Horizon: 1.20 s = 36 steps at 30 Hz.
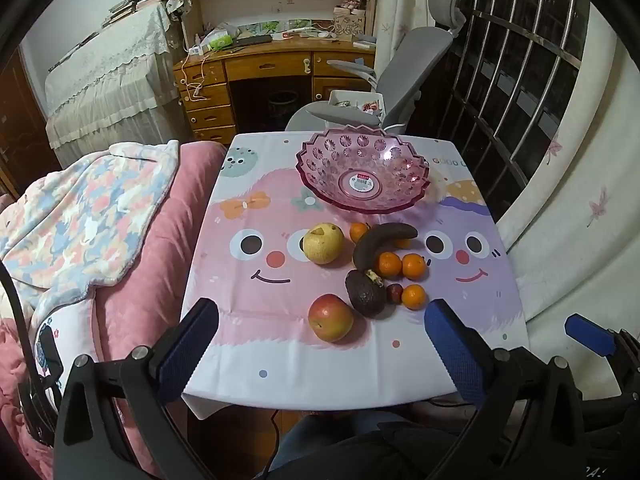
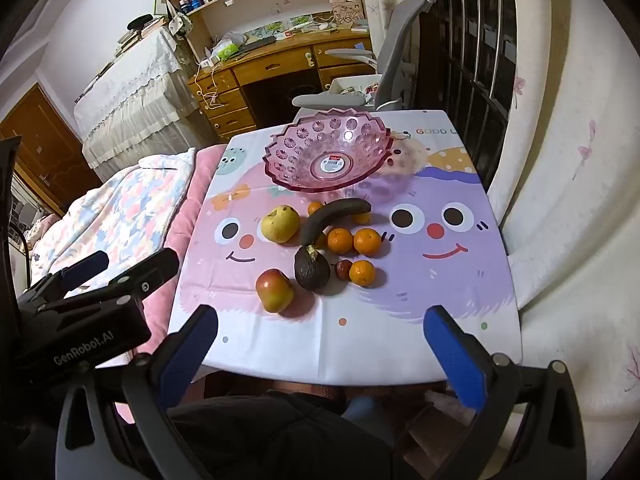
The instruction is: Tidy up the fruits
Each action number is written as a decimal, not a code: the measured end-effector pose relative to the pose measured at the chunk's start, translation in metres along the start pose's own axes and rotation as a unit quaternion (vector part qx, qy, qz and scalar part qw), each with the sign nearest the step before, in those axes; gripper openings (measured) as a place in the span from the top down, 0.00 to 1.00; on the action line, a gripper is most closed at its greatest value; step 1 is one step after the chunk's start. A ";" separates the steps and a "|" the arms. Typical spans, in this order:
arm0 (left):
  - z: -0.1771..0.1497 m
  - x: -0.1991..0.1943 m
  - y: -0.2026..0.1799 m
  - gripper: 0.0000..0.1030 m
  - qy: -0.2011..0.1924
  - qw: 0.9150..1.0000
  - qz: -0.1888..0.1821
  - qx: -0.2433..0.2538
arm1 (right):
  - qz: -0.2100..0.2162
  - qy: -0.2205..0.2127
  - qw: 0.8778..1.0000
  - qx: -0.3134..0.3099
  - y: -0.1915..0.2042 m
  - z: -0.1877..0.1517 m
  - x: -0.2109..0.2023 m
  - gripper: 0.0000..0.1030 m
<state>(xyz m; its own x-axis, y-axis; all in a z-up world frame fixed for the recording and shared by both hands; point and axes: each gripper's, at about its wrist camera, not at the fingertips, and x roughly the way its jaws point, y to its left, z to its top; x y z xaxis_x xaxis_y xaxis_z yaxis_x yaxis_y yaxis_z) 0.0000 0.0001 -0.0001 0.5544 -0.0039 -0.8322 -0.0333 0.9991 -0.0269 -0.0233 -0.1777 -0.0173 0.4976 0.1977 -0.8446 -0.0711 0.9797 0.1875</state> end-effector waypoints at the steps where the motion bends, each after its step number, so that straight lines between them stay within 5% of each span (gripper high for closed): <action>1: 0.000 0.000 0.000 0.01 -0.001 1.000 -0.001 0.000 | 0.000 0.000 1.000 0.000 0.000 0.001 0.000 0.00; 36: -0.006 0.006 0.003 0.02 0.011 1.000 -0.002 -0.002 | -0.007 0.008 1.000 -0.002 0.002 0.004 0.007 0.00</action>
<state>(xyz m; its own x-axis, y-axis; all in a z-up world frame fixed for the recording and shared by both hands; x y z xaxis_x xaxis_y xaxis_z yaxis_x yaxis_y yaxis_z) -0.0016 0.0025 -0.0079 0.5364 -0.0079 -0.8439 -0.0342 0.9989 -0.0311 -0.0166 -0.1742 -0.0206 0.4845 0.1837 -0.8553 -0.0680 0.9827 0.1725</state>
